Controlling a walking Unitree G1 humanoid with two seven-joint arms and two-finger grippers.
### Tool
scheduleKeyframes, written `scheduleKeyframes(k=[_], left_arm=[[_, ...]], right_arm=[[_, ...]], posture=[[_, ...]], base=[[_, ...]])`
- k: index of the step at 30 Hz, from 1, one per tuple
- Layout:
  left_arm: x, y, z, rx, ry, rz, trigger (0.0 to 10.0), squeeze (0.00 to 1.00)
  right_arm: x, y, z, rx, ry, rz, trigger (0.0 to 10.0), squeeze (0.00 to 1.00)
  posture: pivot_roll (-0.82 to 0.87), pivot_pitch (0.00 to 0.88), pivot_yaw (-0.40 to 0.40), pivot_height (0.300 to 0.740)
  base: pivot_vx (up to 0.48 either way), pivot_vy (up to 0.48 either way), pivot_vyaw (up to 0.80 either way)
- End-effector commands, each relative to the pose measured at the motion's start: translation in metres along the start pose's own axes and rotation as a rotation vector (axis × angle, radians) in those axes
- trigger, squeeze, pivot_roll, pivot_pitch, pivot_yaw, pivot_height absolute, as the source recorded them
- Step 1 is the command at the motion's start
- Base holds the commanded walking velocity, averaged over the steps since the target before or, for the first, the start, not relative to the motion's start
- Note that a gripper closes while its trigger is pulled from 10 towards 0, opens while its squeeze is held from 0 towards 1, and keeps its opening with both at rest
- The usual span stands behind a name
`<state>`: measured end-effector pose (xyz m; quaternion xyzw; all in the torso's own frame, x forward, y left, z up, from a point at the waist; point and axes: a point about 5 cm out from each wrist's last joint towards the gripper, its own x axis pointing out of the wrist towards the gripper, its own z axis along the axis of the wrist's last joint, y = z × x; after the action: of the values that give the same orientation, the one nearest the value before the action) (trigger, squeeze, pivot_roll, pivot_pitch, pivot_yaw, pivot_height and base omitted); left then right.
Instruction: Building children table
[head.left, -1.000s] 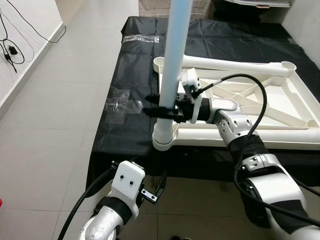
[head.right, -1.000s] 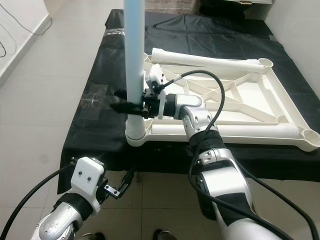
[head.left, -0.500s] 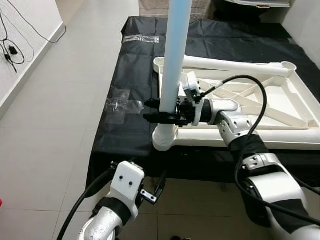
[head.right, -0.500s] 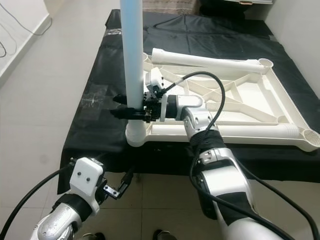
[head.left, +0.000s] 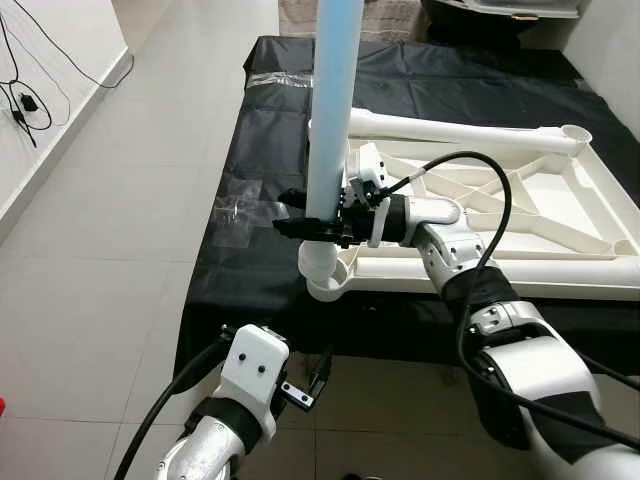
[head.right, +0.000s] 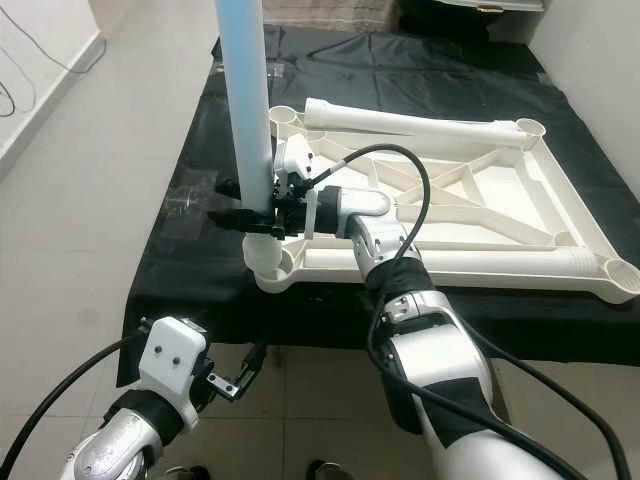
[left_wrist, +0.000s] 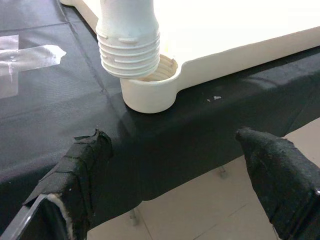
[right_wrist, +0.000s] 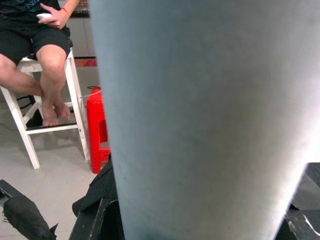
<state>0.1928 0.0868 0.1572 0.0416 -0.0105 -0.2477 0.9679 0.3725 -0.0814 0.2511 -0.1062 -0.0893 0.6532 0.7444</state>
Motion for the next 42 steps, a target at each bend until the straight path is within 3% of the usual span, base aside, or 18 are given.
scheduleKeyframes(k=[1,5,24,31,42], left_arm=[[-0.002,-0.002,0.0,0.013,0.01,-0.009,10.0,0.0],[-0.002,-0.002,-0.001,0.011,0.012,-0.006,10.0,0.0],[-0.003,-0.001,0.0,0.013,0.014,-0.007,10.0,0.0],[-0.003,-0.001,0.0,0.013,0.015,-0.007,10.0,0.0],[-0.002,-0.001,0.0,0.014,0.016,-0.009,10.0,0.0]], right_arm=[[-0.004,0.007,-0.023,0.057,0.091,0.017,0.0,0.0],[-0.014,0.009,-0.023,0.116,0.103,0.101,0.0,0.0],[-0.022,0.003,-0.027,0.095,0.13,0.015,0.0,0.0],[-0.032,0.005,-0.028,0.136,0.149,0.084,0.0,0.0],[-0.036,0.01,-0.033,0.162,0.163,0.136,0.0,0.0]], posture=[[0.09,0.242,-0.067,0.74],[0.1,0.243,-0.068,0.74],[0.1,0.25,-0.062,0.74],[0.1,0.251,-0.06,0.74],[0.1,0.247,-0.06,0.74]], base=[[0.0,0.0,0.0],[0.0,0.0,0.0],[0.0,0.0,0.0],[0.0,0.0,0.0],[0.0,0.0,0.0]])
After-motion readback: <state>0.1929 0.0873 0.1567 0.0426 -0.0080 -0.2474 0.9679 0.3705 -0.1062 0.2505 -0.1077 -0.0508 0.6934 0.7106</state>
